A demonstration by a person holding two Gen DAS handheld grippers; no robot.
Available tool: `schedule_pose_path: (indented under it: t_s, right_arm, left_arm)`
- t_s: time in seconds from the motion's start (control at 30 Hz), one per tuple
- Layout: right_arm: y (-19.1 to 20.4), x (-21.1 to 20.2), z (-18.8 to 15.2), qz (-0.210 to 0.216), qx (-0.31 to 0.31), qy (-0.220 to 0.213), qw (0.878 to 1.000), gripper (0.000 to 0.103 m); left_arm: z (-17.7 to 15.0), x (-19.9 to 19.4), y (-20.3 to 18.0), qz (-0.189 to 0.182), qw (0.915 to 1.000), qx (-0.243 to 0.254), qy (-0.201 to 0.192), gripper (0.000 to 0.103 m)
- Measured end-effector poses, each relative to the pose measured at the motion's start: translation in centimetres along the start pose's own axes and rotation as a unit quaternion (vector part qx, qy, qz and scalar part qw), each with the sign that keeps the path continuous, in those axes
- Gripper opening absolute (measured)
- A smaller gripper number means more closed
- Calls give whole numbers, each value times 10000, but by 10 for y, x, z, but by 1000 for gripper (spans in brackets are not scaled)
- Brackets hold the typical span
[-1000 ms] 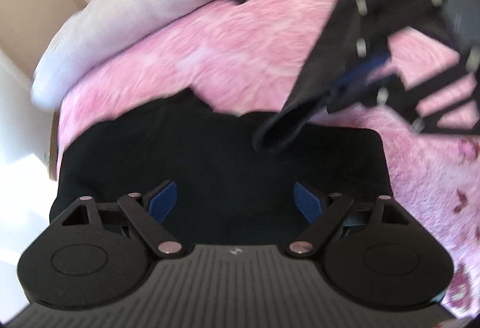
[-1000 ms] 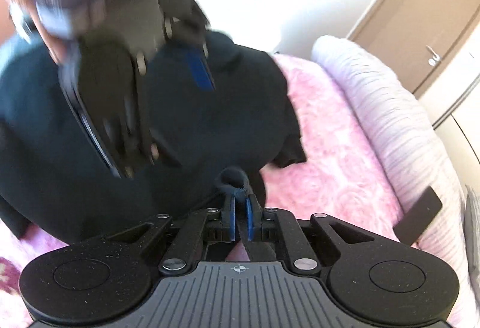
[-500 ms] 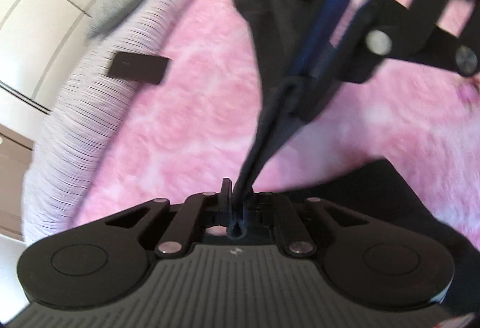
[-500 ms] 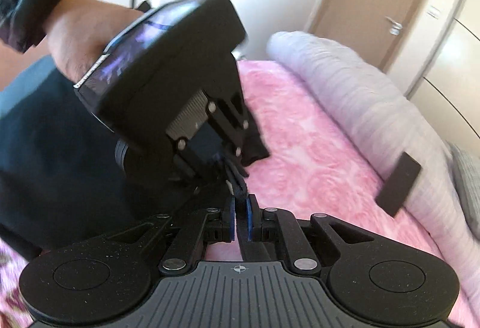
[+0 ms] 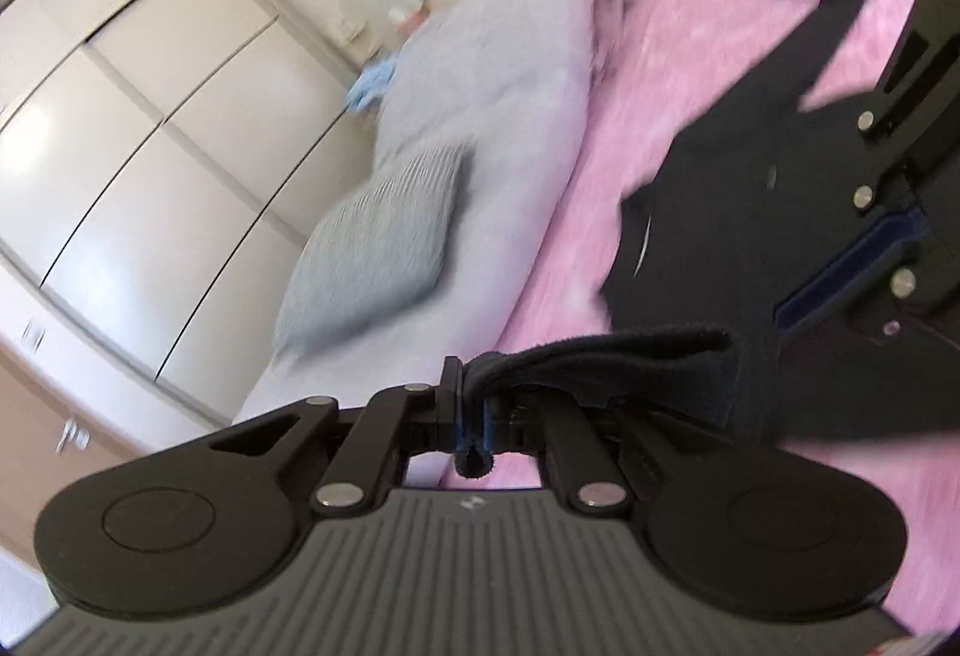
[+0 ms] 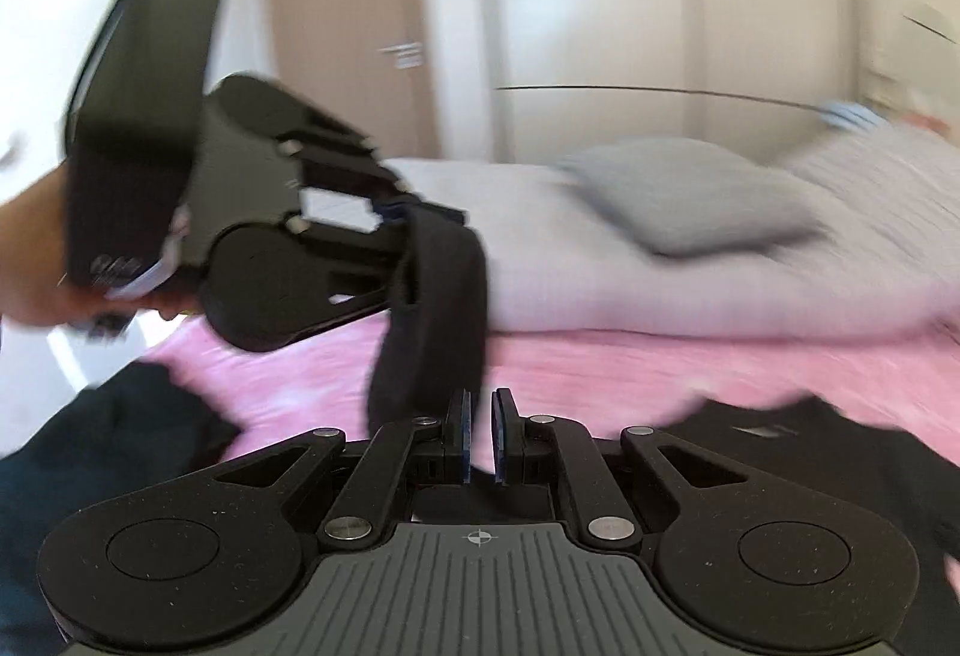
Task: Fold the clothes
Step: 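Fold the shirt's side over its body with both grippers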
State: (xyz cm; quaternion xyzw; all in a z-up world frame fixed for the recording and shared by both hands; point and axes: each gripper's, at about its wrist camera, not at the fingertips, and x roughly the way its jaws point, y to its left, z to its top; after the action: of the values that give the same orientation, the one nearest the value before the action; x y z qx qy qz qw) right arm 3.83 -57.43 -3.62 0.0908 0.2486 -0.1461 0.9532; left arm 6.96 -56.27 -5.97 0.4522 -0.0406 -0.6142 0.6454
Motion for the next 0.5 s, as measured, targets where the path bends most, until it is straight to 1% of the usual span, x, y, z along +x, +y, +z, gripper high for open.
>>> schedule_pose_path:
  t_s: [0.1, 0.17, 0.2, 0.27, 0.3, 0.33, 0.37, 0.4, 0.43, 0.47, 0.5]
  right_arm:
    - [-86, -23, -1, -421, 340, 59, 9985, 7]
    - [-142, -38, -9, -687, 526, 195, 9961, 7]
    - [-168, -42, -16, -812, 577, 293, 9946, 7]
    - [-219, -48, -32, -1029, 666, 514, 9911, 7]
    - [-243, -51, -39, -1118, 708, 634, 9892, 7]
    - [-268, -52, -47, -1214, 745, 780, 9867, 7]
    - [-287, -62, -55, -1256, 780, 919, 9847, 7]
    - [-304, -71, -68, -1311, 854, 1031, 9823, 8]
    - [-323, -73, -77, -1442, 963, 1122, 9785, 8]
    - [-335, -76, -86, -1477, 1055, 1268, 9752, 8]
    - [-348, -80, -95, -1504, 1146, 1417, 9717, 8]
  left_arm:
    - [67, 42, -35, -222, 9995, 62, -234, 5]
    - [109, 77, -71, -457, 9984, 117, -312, 6]
    - [127, 95, -89, -570, 9978, 130, -318, 7]
    - [158, 133, -126, -752, 9969, 90, -208, 8]
    - [173, 151, -143, -835, 9964, 49, -121, 13]
    - [185, 167, -158, -930, 9957, -26, -2, 24]
    - [193, 180, -170, -1039, 9944, -139, 108, 31]
    - [199, 188, -178, -1144, 9929, -272, 191, 42]
    - [205, 197, -187, -1249, 9910, -404, 275, 44]
    - [207, 200, -193, -1314, 9895, -513, 320, 45]
    - [206, 198, -197, -1324, 9889, -589, 337, 50]
